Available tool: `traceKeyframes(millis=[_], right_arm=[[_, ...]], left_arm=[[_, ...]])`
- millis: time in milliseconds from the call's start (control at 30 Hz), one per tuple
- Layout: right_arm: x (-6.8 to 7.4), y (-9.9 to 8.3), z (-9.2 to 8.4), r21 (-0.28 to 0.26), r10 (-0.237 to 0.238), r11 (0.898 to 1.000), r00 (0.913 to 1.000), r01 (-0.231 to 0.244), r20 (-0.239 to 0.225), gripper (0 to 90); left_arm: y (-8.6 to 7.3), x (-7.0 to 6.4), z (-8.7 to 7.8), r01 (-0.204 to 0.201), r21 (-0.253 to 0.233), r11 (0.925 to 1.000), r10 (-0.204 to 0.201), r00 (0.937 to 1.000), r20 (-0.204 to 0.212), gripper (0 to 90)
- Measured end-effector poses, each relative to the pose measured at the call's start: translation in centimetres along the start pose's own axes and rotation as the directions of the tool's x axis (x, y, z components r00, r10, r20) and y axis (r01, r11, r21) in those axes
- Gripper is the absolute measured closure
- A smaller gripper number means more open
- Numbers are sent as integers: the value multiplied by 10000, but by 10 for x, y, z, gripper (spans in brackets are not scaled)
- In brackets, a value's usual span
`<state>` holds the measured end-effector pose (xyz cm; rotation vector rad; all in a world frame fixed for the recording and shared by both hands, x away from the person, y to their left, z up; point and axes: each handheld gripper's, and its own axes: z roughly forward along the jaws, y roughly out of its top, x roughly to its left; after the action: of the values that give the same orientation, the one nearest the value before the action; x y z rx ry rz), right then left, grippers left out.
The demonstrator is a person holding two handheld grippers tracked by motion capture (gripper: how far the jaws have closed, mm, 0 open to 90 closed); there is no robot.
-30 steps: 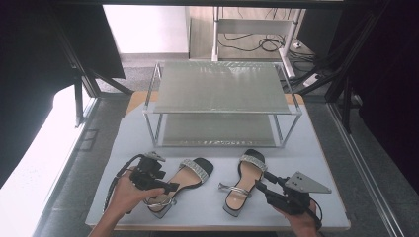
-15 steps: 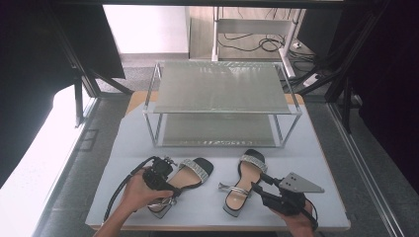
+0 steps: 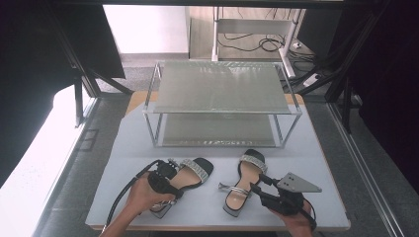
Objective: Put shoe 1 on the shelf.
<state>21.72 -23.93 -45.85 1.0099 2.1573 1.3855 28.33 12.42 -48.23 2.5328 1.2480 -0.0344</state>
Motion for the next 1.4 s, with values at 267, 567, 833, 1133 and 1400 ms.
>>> traceKeyframes(millis=[267,567,833,1133,1400], right_arm=[[-2,-1,1,18,64,10000,10000,-64,48,535],[-2,-2,1,67,79,9999,9999,-80,75,533],[-2,-3,1,107,106,9999,9999,-107,103,532],[-1,-4,-1,129,116,9998,9998,-118,178,531],[-3,-7,-7,58,196,9998,9991,-198,371,531]], left_arm=[[-2,6,-3,48,-394,9992,-40,9998,198,425],[-4,12,-14,134,-821,9965,-67,9967,811,428],[-7,20,-32,406,-1516,9876,-164,9874,1576,429],[-3,19,-56,278,-2098,9774,116,9828,1842,430],[6,18,-74,251,-2654,9638,372,9731,2272,431]])
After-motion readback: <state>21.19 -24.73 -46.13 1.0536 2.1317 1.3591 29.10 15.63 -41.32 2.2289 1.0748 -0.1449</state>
